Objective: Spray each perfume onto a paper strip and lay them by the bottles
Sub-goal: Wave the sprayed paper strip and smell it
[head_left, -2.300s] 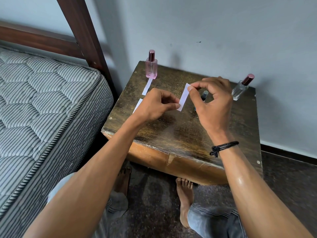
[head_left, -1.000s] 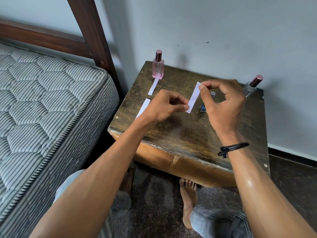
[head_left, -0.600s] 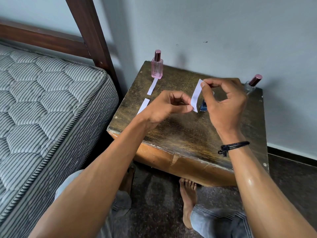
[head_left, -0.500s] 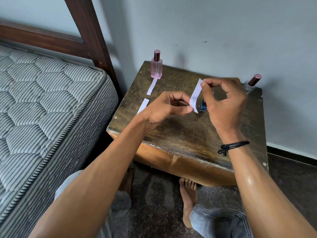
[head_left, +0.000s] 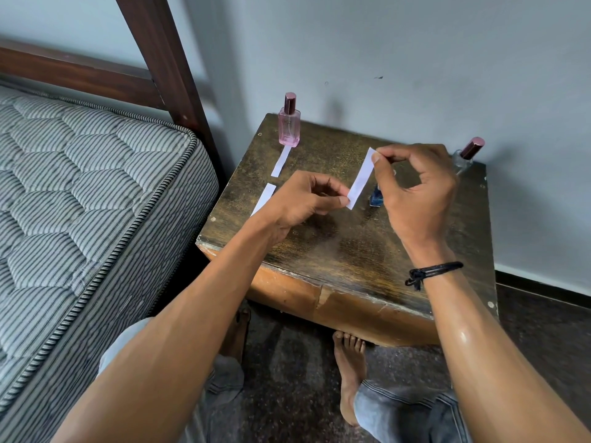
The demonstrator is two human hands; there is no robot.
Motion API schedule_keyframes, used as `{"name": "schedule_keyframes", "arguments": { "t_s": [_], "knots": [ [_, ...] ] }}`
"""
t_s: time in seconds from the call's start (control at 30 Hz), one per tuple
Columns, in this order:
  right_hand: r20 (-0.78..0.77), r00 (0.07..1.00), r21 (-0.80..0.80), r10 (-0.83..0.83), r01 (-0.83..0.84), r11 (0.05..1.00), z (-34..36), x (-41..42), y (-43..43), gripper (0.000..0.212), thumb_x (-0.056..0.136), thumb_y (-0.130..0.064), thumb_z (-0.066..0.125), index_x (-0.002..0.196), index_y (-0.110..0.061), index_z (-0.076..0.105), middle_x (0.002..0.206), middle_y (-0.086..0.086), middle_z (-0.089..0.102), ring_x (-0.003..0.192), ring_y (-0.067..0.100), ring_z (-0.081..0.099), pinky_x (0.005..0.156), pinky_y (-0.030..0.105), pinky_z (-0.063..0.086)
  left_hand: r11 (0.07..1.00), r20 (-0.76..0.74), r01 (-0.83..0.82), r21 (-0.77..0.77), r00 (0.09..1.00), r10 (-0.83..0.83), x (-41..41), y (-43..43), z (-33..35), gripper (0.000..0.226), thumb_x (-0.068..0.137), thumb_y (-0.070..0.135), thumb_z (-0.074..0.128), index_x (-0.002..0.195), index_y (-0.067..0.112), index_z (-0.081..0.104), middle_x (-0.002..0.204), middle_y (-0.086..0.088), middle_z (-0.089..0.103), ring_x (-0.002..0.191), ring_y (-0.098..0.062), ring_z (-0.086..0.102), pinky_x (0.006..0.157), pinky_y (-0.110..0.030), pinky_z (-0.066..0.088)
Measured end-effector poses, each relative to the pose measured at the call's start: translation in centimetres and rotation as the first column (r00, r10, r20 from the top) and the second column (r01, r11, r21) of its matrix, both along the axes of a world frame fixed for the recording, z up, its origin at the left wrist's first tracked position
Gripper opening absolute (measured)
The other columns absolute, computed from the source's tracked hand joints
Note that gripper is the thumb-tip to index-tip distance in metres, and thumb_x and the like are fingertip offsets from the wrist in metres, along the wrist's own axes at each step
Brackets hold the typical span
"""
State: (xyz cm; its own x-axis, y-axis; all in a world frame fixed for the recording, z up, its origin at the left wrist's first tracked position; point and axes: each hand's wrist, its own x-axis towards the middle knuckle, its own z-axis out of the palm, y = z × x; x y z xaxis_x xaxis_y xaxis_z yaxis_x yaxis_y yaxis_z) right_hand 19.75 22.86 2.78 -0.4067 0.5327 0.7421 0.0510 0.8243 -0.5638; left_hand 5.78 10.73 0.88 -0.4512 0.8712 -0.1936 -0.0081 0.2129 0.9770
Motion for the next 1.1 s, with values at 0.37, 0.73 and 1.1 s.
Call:
{"name": "schedule_keyframes", "arguments": {
  "t_s": [0.37,0.73,1.1],
  "knots": [
    [0.030,1.000,0.024,-0.001,0.000,1.000,-0.21,0.03,0.08,0.013,0.093,-0.021,0.073,0.092,-0.009,0.077,0.090,-0.012,0.069,0.089,0.019,0.064,0.081,0.056,0.049,1.000,-0.018,0.014,-0.005,1.000,-0.014,-0.14,0.05,-0.10,0.017,0.086,0.004,0.076,0.103,-0.001,0.074,0.093,-0.008,0.072,0.081,-0.008,0.062,0.068,-0.013,0.049],
    [0.020,1.000,0.062,-0.018,0.017,0.998,-0.13,0.01,0.25,0.013,0.093,-0.021,0.074,0.091,-0.009,0.077,0.090,-0.013,0.068,0.088,0.014,0.061,0.082,0.048,0.048,0.999,0.011,0.028,0.030,1.000,-0.029,0.02,0.07,-0.02,0.018,0.083,0.000,0.077,0.100,0.003,0.075,0.091,-0.007,0.075,0.083,-0.009,0.067,0.084,-0.024,0.054],
    [-0.018,0.997,0.070,-0.069,0.070,0.995,0.24,0.07,0.32,0.014,0.093,-0.016,0.075,0.087,-0.004,0.075,0.084,0.005,0.073,0.083,0.029,0.062,0.087,0.020,0.036,0.989,0.206,0.035,0.146,0.976,-0.065,-0.31,-0.24,-0.03,0.018,0.082,-0.004,0.074,0.095,0.008,0.076,0.093,-0.009,0.071,0.088,-0.016,0.062,0.079,-0.022,0.048]
  ]
}}
